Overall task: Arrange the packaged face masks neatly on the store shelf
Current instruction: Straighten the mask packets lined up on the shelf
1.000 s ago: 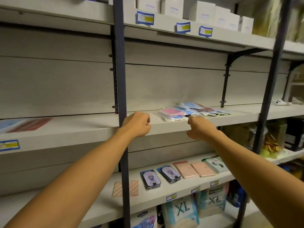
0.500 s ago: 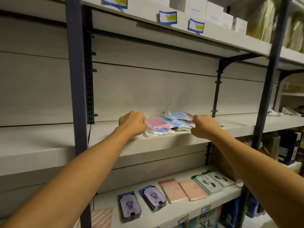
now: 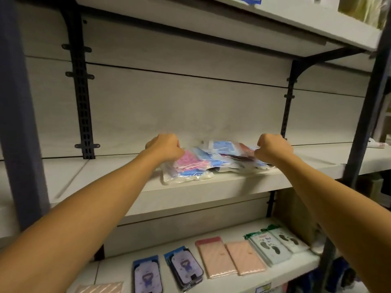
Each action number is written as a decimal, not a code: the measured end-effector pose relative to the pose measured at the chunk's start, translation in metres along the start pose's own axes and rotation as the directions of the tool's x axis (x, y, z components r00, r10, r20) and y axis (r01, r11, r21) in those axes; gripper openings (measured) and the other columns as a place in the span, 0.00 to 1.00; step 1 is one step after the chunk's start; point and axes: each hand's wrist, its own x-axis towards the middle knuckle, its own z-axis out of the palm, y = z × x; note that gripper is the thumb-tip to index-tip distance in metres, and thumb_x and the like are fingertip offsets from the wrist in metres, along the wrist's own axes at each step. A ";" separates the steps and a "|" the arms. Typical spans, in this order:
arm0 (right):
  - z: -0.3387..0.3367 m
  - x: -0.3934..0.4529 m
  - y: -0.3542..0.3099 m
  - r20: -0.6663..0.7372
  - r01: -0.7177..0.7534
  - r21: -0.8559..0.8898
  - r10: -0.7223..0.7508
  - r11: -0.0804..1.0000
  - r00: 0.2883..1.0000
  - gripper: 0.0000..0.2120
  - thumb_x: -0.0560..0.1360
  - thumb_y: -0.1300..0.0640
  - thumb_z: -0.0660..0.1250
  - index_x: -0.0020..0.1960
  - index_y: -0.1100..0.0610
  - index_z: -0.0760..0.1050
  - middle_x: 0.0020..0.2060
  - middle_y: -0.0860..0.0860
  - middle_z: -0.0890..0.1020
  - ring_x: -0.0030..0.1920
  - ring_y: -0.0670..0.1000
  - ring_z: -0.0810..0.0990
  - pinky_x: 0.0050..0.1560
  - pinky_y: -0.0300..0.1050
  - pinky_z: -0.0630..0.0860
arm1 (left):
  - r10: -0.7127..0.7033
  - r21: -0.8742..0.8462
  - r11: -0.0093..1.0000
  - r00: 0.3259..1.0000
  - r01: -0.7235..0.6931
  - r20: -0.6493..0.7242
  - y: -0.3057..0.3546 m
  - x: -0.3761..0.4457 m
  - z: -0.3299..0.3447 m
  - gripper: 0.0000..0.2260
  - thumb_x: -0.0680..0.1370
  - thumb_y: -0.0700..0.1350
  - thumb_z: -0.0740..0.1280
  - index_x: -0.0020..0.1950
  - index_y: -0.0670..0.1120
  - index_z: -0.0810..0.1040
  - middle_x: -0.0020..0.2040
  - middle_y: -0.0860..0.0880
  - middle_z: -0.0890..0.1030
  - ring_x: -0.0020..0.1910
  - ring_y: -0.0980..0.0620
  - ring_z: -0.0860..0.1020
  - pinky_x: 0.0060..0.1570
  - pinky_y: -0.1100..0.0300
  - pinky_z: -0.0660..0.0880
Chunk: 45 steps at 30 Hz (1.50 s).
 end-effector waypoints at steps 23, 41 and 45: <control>0.042 0.129 0.069 0.268 0.041 0.177 -0.088 0.983 0.959 0.11 0.77 0.56 0.69 0.40 0.61 0.72 0.34 0.56 0.77 0.35 0.55 0.77 0.35 0.45 0.74 | -0.369 -0.116 0.915 0.916 0.388 0.156 0.102 0.063 0.038 0.19 0.72 0.50 0.79 0.40 0.42 0.70 0.34 0.44 0.74 0.34 0.46 0.71 0.37 0.58 0.69; 0.033 0.125 0.023 -0.020 0.065 0.908 -0.112 0.414 0.994 0.14 0.72 0.69 0.71 0.56 0.56 0.79 0.45 0.54 0.84 0.38 0.58 0.86 0.44 0.56 0.84 | -0.625 -0.633 0.711 0.686 0.306 -0.372 0.067 0.001 0.000 0.10 0.73 0.38 0.73 0.37 0.48 0.76 0.47 0.44 0.84 0.45 0.45 0.81 0.53 0.49 0.82; 0.036 0.098 -0.020 0.120 -0.075 0.973 -0.198 0.220 0.973 0.12 0.73 0.70 0.70 0.39 0.54 0.76 0.40 0.55 0.83 0.41 0.59 0.86 0.46 0.56 0.84 | -0.686 -0.726 0.650 0.584 0.225 -0.433 0.054 -0.041 -0.010 0.09 0.74 0.37 0.73 0.43 0.49 0.77 0.45 0.49 0.81 0.49 0.46 0.81 0.54 0.51 0.81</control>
